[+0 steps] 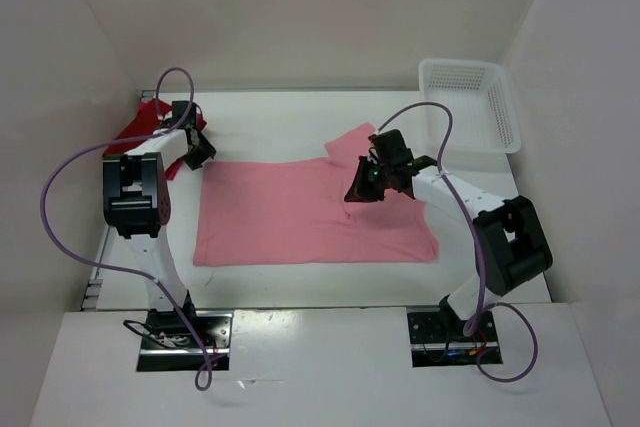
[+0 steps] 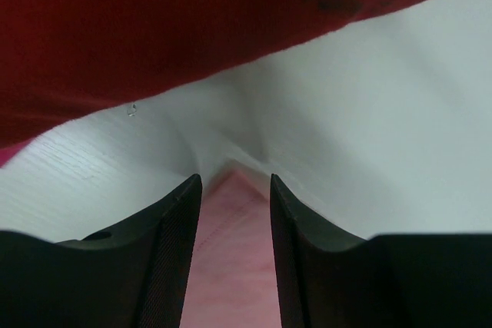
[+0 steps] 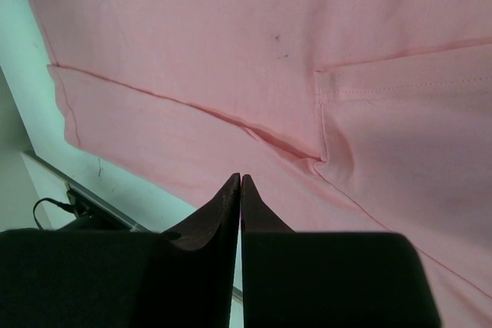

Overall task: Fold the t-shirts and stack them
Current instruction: Grap the side of the flattened tshirt furthest away from the robot with both arms

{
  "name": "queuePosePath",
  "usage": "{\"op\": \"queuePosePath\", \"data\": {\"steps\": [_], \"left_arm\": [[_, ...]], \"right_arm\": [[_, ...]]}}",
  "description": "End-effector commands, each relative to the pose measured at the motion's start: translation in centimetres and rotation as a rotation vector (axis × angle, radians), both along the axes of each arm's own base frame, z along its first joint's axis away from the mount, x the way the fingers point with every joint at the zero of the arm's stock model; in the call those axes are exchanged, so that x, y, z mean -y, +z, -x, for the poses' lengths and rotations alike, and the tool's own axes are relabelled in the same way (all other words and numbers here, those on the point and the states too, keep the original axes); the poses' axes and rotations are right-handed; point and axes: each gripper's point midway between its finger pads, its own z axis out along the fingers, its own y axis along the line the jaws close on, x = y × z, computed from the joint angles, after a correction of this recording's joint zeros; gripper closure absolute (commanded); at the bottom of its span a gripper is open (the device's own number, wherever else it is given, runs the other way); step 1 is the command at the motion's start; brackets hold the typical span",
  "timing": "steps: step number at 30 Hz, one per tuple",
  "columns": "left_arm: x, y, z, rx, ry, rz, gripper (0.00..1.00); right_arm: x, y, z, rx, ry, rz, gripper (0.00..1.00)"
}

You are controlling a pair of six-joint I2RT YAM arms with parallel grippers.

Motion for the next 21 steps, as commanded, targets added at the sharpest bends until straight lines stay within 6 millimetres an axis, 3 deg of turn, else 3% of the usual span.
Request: {"op": "queuePosePath", "data": {"steps": [1, 3, 10, 11, 13, 16, 21], "left_arm": [[-1.1, -0.2, -0.4, -0.007, -0.003, -0.051, 0.51], [-1.1, -0.6, -0.4, -0.016, -0.003, -0.051, 0.51], [-0.7, -1.3, -0.2, -0.025, -0.024, -0.037, 0.63], [-0.7, -1.3, -0.2, -0.025, -0.024, -0.037, 0.65], [-0.5, -1.7, -0.1, -0.033, -0.030, -0.027, 0.72], [-0.5, -1.7, -0.1, -0.033, -0.030, -0.027, 0.84], [-0.5, -0.3, -0.2, -0.010, -0.030, -0.030, 0.99]], "right_arm": [[-0.9, 1.5, -1.4, 0.063, 0.026, -0.022, 0.93], [-1.0, 1.2, -1.7, 0.056, 0.026, -0.019, 0.92], [-1.8, 3.9, -5.6, 0.128, 0.002, -0.043, 0.83], [-1.7, 5.0, -6.9, 0.164, -0.010, -0.044, 0.80], [-1.5, 5.0, -8.4, 0.182, -0.027, -0.029, 0.73], [0.2, 6.3, -12.6, 0.249, -0.090, -0.005, 0.67], [4.1, 4.3, -19.1, 0.310, -0.228, 0.153, 0.59]]}}
